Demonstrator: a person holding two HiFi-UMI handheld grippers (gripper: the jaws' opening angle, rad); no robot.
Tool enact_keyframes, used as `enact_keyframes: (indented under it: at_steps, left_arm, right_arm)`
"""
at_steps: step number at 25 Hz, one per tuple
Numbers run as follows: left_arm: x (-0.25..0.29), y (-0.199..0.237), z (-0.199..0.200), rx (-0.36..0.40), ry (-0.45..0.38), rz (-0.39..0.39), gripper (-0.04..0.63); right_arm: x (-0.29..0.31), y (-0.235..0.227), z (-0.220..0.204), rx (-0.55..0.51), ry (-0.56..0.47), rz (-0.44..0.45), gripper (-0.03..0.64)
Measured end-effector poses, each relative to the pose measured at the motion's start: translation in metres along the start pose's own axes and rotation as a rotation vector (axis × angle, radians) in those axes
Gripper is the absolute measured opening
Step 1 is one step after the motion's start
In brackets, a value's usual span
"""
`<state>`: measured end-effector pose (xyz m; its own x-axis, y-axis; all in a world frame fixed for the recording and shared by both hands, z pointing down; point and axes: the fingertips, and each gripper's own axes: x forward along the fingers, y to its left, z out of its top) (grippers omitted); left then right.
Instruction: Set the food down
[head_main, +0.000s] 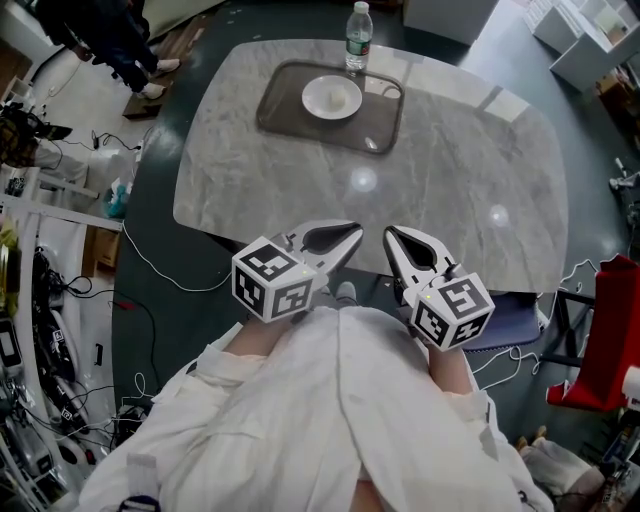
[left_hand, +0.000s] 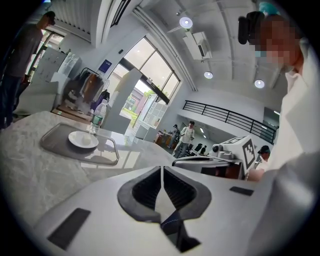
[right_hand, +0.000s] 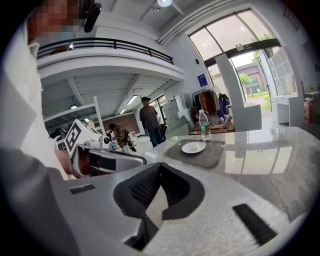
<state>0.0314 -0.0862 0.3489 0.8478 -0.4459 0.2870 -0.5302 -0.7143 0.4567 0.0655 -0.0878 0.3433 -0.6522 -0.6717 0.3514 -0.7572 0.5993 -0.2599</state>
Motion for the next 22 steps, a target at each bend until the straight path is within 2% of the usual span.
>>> enact_keyframes:
  at_steps: [22]
  left_arm:
    - [0.0002, -0.0043, -0.0023, -0.008, 0.018, -0.037, 0.025]
  right_arm:
    - [0.0035, 0.0024, -0.0029, -0.014, 0.038, -0.003, 0.003]
